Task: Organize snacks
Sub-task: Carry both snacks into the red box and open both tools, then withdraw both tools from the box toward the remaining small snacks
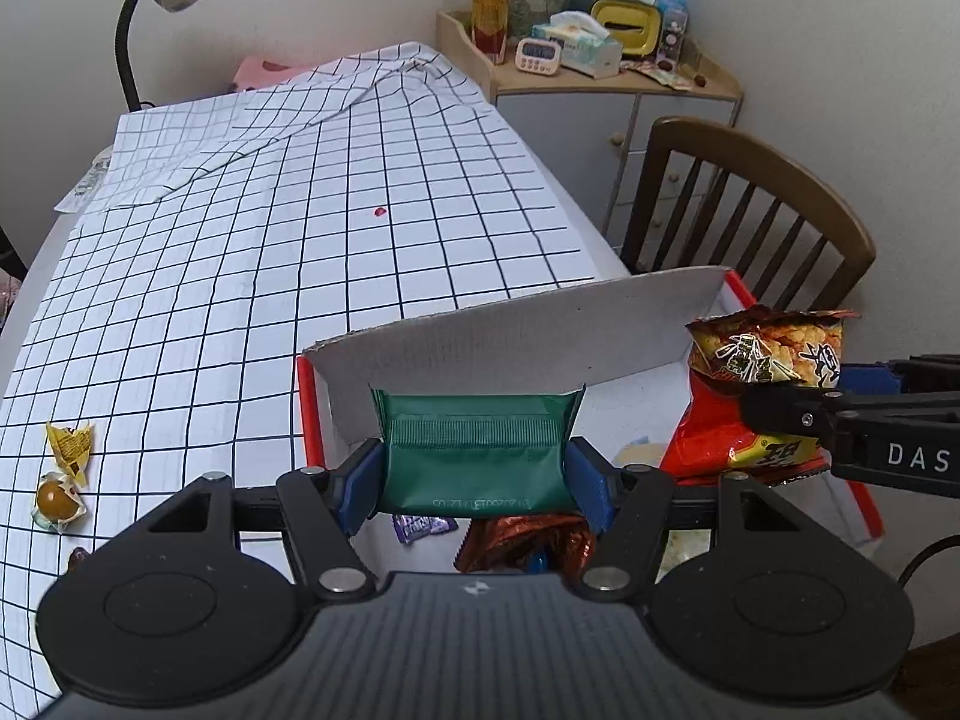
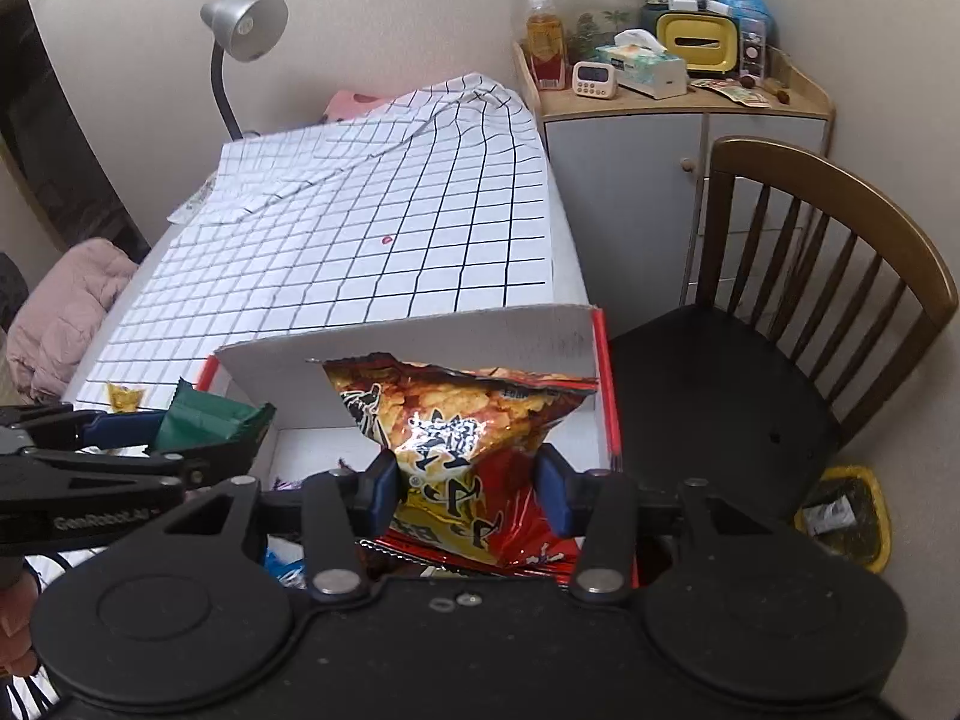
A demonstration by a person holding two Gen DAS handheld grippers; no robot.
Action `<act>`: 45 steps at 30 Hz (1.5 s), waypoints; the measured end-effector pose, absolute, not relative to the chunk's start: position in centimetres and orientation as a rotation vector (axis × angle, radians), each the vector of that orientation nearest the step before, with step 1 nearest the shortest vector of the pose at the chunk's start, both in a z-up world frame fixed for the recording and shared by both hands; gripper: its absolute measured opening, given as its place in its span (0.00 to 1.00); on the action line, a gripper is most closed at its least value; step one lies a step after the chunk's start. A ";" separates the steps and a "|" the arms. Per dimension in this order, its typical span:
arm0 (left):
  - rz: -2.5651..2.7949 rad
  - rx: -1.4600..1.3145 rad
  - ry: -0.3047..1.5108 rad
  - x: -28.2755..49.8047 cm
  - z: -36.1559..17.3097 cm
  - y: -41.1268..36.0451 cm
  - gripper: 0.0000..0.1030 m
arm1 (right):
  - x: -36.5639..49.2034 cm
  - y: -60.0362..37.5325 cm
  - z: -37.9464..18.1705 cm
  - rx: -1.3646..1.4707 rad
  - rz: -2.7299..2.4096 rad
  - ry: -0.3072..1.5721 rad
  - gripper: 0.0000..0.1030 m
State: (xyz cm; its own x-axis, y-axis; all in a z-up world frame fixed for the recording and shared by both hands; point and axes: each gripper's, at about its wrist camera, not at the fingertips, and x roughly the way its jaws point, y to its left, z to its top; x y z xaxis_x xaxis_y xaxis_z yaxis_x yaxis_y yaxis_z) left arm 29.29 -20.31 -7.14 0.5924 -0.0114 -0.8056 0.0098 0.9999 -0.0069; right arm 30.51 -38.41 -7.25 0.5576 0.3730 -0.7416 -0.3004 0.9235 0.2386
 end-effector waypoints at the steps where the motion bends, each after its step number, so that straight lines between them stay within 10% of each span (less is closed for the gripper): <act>1: -0.011 0.001 0.944 29.7 -7.5 -20.4 0.63 | 30.9 -38.2 -7.5 0.077 0.399 0.900 0.44; 29: -0.029 0.085 1.103 33.6 -13.3 -23.0 0.65 | 34.8 -35.3 -11.1 -0.052 0.413 1.010 0.45; 45: -0.042 -0.024 1.060 31.9 -11.7 -21.4 0.71 | 32.8 -36.3 -9.5 -0.045 0.433 0.955 0.64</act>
